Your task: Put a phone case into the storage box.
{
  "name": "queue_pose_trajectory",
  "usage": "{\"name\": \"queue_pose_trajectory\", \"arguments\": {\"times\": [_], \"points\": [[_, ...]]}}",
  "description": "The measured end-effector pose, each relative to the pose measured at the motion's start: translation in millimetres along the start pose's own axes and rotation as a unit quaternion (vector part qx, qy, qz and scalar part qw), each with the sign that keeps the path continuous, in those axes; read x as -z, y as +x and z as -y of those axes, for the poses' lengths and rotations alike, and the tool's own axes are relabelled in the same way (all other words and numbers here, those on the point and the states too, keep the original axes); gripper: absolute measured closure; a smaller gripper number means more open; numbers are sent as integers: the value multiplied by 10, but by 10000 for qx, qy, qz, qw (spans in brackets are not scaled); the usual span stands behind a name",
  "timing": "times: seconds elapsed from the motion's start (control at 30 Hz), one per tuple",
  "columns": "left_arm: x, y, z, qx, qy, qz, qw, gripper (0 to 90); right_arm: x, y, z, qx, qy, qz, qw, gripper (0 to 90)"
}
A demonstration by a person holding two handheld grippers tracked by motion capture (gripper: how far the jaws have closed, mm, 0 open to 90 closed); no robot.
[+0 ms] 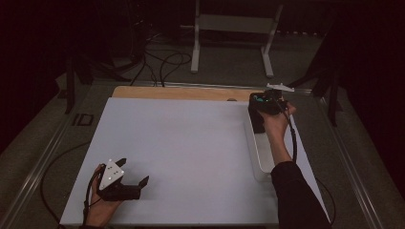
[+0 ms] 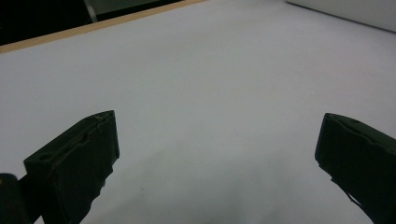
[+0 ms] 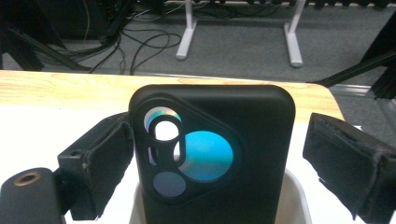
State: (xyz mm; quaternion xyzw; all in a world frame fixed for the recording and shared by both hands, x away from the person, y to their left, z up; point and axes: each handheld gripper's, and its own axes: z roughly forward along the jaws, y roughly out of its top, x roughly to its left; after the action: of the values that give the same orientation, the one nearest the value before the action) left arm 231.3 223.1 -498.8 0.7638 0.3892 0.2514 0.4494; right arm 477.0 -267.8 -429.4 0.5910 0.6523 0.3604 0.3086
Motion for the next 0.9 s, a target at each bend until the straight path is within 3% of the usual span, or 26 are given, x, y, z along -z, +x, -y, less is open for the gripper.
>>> {"name": "queue_pose_trajectory", "arguments": {"times": [0.43, 0.9], "points": [[-7, -4, 0, -2, 27, 8, 10000, 3, 89, -32, -24, 55, -87, -110, 9999, 88], [-12, -9, 1, 0, 39, 4, 10000, 3, 229, 38, -20, 440, -68, -364, 9983, 89]]}}
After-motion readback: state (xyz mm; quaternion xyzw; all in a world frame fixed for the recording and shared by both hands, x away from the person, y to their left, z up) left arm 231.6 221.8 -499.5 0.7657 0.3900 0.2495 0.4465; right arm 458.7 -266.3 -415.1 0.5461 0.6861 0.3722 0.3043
